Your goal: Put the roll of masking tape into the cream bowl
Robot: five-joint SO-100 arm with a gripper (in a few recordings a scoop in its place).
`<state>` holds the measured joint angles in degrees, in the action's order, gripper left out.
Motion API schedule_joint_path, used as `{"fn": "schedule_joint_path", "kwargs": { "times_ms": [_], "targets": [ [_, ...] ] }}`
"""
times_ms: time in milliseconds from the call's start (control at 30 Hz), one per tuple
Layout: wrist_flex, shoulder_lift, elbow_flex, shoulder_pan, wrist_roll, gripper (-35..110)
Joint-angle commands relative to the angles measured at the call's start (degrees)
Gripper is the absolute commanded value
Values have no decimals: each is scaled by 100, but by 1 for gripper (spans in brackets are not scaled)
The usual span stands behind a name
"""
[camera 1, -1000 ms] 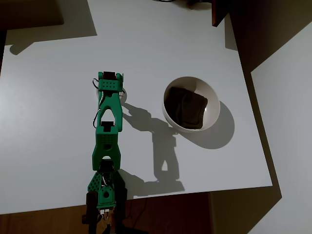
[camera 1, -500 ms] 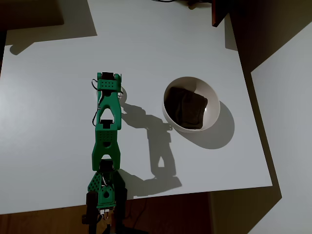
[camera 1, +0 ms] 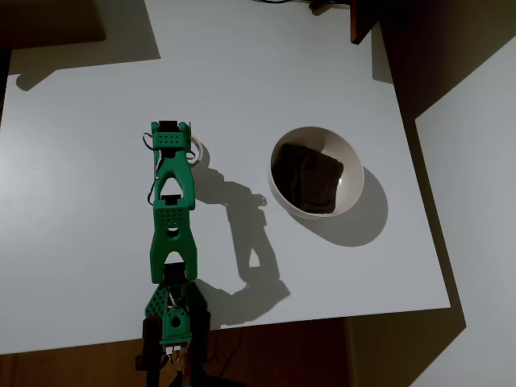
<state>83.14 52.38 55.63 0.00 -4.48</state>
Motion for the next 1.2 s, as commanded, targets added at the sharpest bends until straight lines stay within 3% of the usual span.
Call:
{"fn": "schedule_joint_path", "kwargs": {
  "times_ms": [0,133,733,1167],
  "targets": [
    [79,26,-589,-105,-105,11],
    [404,-466,-1371,-167,-167,-8],
    [782,-844,-2742,-272,-70,-8],
    [1099,176,-3067,70,237,-8]
  ]
}}
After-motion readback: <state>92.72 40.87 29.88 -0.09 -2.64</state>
